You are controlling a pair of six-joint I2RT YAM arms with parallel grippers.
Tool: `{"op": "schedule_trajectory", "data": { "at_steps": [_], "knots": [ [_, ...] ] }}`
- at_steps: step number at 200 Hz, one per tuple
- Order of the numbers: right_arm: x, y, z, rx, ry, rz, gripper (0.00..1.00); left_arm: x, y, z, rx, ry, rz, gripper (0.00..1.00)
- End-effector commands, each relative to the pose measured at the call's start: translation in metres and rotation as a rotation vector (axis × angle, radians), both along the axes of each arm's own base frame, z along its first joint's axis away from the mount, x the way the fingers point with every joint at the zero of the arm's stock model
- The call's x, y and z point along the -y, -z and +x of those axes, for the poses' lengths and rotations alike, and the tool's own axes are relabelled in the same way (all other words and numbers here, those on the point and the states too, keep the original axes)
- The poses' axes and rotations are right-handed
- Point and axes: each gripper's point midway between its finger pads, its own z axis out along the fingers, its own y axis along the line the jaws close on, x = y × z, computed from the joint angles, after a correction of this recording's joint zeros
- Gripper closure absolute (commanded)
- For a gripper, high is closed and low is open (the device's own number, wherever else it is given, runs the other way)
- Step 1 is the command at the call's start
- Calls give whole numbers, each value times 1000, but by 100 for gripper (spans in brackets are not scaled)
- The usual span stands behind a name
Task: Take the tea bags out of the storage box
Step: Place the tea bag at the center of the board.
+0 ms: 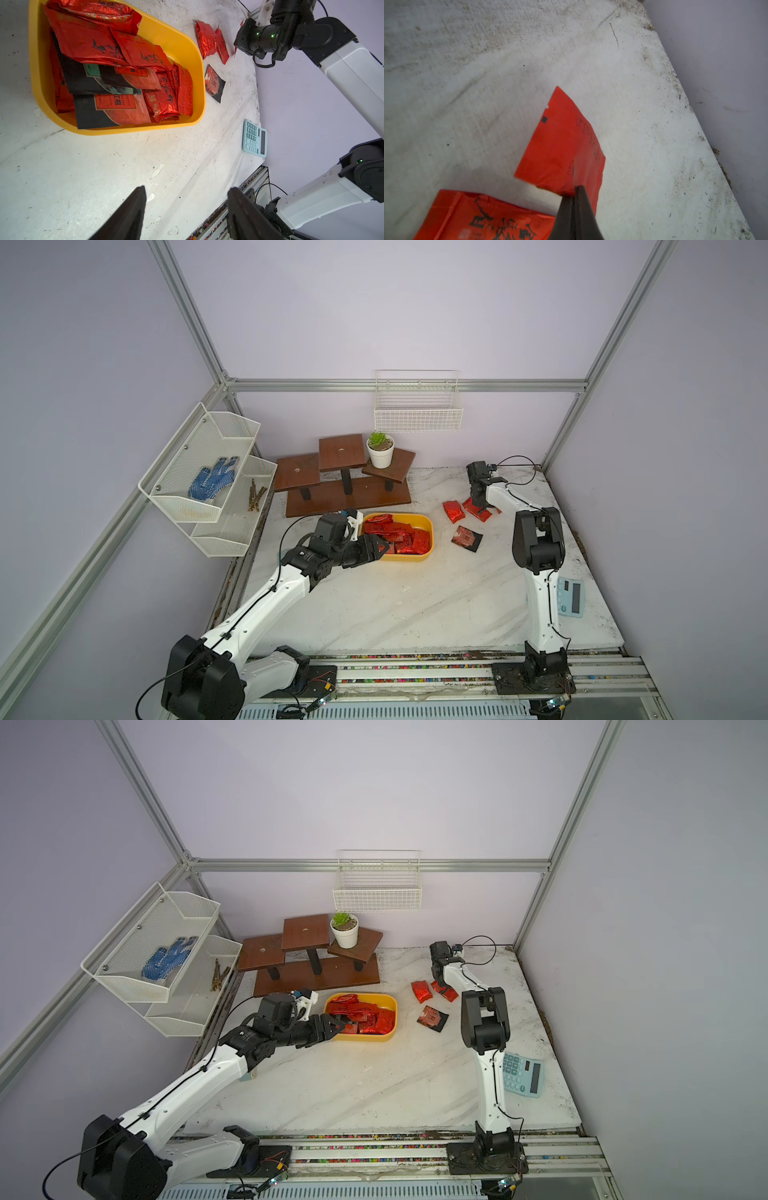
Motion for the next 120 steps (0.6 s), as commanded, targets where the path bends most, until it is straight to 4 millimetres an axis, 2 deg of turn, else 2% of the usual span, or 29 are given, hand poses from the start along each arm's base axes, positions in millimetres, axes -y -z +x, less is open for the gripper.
{"op": "schedule_trajectory", "data": {
  "at_steps": [1, 19, 43, 62, 80, 97, 120],
  "knots": [
    [1, 2, 0, -30, -7, 7, 100, 2, -9, 2, 25, 2, -17, 34],
    [-2, 1, 0, -24, -12, 26, 99, 3, -8, 3, 20, 1, -16, 34],
    [-4, -9, -1, -5, -14, 50, 72, 2, -8, 3, 19, -3, -14, 34],
    [-7, -24, -6, 23, -11, 78, 60, 0, -9, 3, 20, -12, -6, 34],
    [-8, -39, -15, 58, 0, 114, 59, -3, -9, 2, 22, -22, 7, 34],
    [-16, -59, -24, 118, -18, 164, 62, -6, -9, 2, 22, -30, 25, 34],
    [-42, -92, -39, 214, -126, 241, 64, -11, -13, 2, 37, -44, 45, 34]
  ]
}}
